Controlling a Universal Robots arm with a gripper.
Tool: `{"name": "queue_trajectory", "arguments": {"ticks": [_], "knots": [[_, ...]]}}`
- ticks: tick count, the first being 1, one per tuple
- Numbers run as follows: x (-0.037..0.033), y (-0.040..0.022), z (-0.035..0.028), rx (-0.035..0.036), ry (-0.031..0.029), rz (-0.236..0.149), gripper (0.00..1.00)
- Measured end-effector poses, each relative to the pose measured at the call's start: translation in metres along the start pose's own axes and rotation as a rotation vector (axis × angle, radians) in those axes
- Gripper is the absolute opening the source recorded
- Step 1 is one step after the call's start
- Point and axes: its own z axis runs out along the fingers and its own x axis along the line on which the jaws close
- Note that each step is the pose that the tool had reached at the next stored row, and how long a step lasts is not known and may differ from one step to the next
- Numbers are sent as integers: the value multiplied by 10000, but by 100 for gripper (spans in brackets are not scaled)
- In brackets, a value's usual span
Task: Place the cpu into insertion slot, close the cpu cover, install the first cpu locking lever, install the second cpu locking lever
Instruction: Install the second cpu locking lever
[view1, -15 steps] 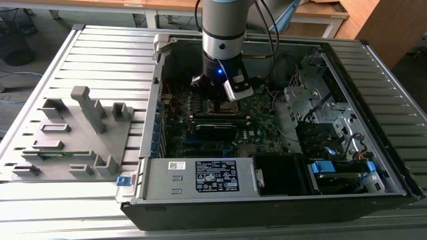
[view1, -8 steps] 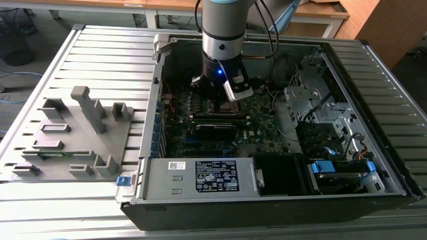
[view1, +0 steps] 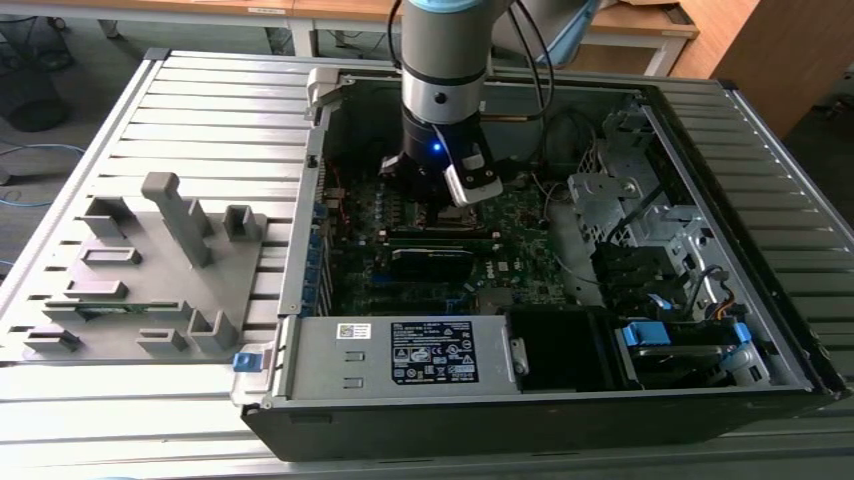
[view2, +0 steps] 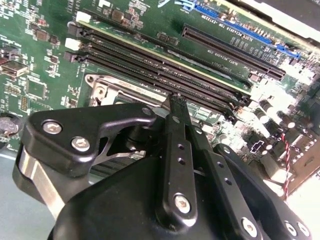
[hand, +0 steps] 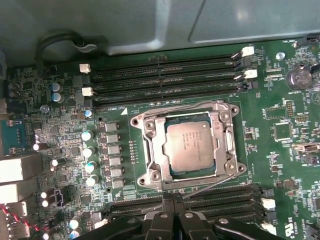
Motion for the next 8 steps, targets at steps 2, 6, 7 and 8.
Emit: {"name": "queue_trajectory", "arguments": {"ticks": [2, 6, 7, 8], "knots": [[8, -1, 12, 9, -1, 0, 11], [36, -6, 31, 22, -3, 6, 11], [47, -7, 36, 24, -4, 8, 11], [57, -9, 43, 26, -5, 11, 11]]}}
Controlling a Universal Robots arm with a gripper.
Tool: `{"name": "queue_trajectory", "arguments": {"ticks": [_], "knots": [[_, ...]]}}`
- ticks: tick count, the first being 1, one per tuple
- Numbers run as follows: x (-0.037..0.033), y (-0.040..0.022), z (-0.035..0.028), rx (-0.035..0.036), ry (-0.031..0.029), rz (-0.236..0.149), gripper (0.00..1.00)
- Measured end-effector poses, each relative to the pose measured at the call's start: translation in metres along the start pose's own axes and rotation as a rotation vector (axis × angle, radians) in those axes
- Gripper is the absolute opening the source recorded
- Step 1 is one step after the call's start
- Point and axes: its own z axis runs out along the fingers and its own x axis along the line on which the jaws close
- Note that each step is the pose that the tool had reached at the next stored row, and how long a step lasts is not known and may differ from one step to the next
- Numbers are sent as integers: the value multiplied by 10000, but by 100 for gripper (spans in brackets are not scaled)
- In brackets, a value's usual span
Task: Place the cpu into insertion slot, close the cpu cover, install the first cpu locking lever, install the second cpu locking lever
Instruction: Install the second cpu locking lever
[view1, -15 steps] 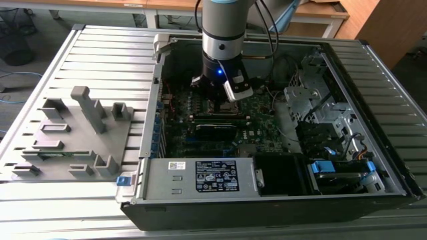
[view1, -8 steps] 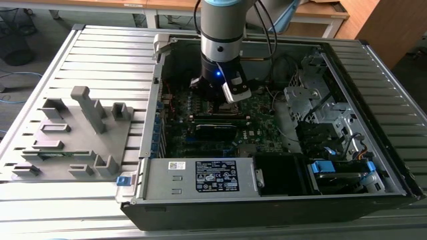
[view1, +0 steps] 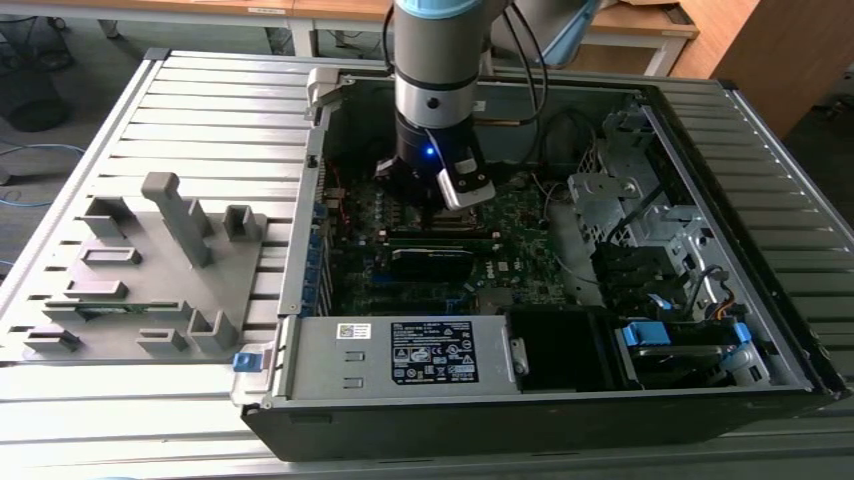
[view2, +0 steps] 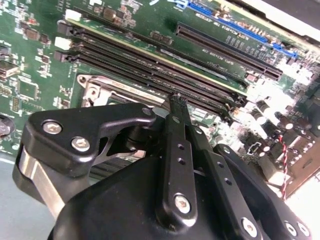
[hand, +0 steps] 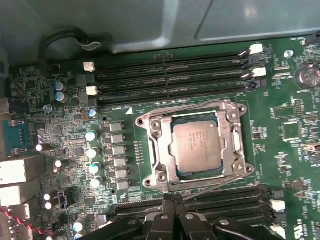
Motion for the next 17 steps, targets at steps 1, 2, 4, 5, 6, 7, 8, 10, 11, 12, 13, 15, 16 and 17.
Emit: {"name": "queue_trajectory", "arguments": {"ticks": [1, 2, 4, 5, 6, 7, 8, 10, 11, 12, 13, 15, 16, 17], "knots": [[9, -1, 8, 2, -1, 4, 11], [17, -2, 16, 5, -1, 7, 11], [38, -6, 34, 9, -2, 13, 11], [47, -7, 42, 10, -2, 16, 11], [55, -9, 50, 11, -2, 20, 11], [62, -10, 57, 12, -2, 23, 11], [67, -11, 62, 13, -1, 24, 11], [72, -12, 66, 11, -1, 25, 11], [73, -11, 66, 10, -1, 25, 11], [73, -11, 68, -4, 1, 25, 11], [74, -12, 69, -28, 4, 28, 11], [75, -12, 70, -121, 18, 31, 11], [75, -12, 70, -168, 24, 33, 11], [76, -12, 70, -211, 30, 35, 11]]}}
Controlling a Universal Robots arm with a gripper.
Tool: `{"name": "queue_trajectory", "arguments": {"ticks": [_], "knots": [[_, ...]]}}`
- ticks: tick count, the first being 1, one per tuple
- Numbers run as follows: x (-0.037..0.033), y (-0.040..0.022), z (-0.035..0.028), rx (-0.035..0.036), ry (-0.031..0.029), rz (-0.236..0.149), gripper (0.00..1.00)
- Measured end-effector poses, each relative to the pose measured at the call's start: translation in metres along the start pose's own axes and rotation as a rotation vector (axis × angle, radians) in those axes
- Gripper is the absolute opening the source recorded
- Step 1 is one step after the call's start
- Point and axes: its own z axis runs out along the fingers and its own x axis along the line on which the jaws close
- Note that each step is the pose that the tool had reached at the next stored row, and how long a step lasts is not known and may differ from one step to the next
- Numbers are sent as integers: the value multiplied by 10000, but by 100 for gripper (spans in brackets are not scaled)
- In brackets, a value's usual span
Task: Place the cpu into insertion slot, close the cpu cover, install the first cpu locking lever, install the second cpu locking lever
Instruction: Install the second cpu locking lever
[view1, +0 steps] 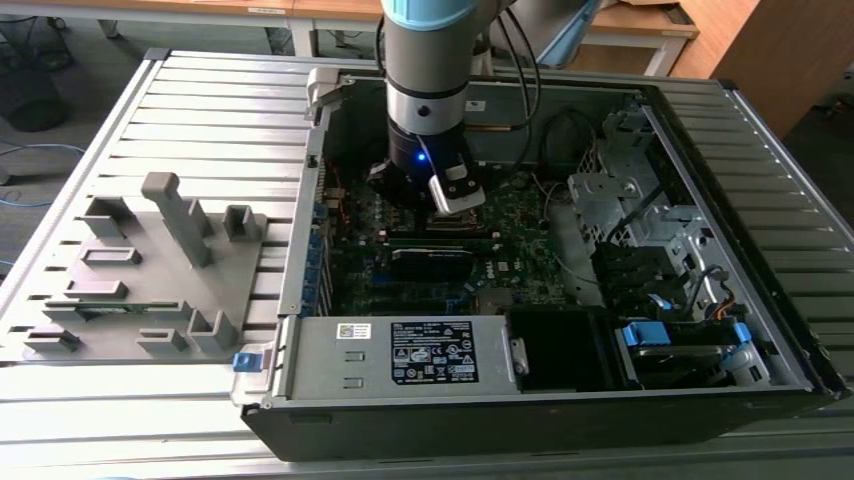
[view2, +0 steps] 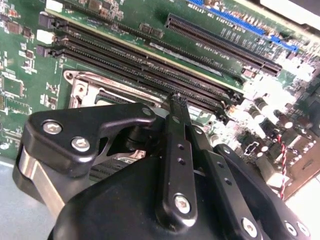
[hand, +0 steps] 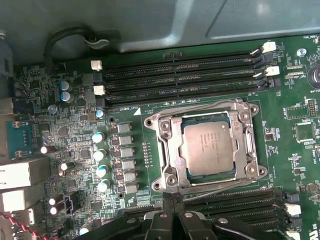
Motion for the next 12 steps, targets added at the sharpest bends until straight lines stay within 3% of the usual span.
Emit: {"name": "queue_trajectory", "arguments": {"ticks": [3, 12], "knots": [[3, 0, 10, -87, 11, 3, 11], [8, -2, 36, -147, 21, 6, 11]]}}
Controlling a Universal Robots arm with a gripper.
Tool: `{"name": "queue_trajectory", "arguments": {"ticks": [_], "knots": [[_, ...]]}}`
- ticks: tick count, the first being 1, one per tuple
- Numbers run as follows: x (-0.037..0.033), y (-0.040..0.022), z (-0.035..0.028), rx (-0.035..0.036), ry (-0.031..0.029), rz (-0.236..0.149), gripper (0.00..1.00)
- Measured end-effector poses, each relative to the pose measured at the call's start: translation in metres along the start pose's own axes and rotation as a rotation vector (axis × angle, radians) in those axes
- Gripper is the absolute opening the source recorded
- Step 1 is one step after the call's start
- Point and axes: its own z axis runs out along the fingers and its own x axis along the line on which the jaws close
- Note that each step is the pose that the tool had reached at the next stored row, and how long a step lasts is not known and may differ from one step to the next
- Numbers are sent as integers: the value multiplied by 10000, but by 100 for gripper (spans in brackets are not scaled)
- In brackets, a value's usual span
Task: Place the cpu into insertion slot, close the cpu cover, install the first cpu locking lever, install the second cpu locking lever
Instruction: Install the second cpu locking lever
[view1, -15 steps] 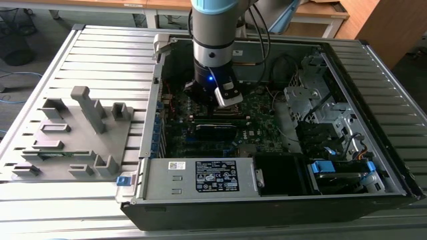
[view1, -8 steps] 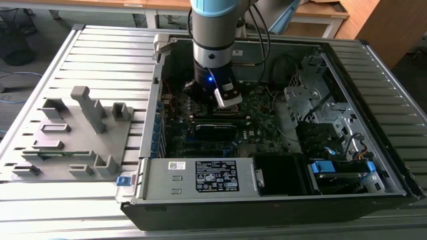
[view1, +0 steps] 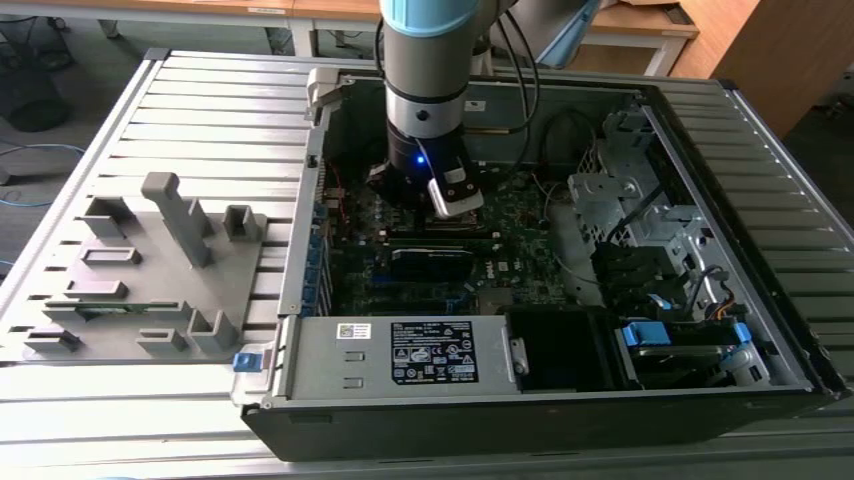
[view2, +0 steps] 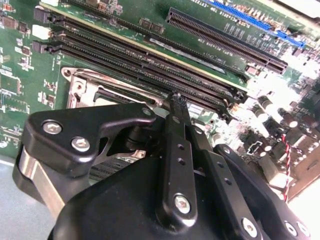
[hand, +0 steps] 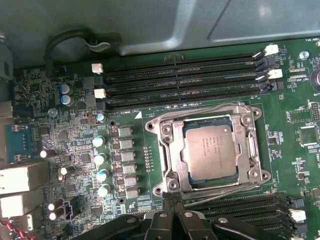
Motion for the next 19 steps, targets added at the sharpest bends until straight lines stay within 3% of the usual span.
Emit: {"name": "queue_trajectory", "arguments": {"ticks": [10, 19], "knots": [[-6, -27, -48, -1, -1, -1, 11], [-12, -67, -52, 0, 0, -1, 11]]}}
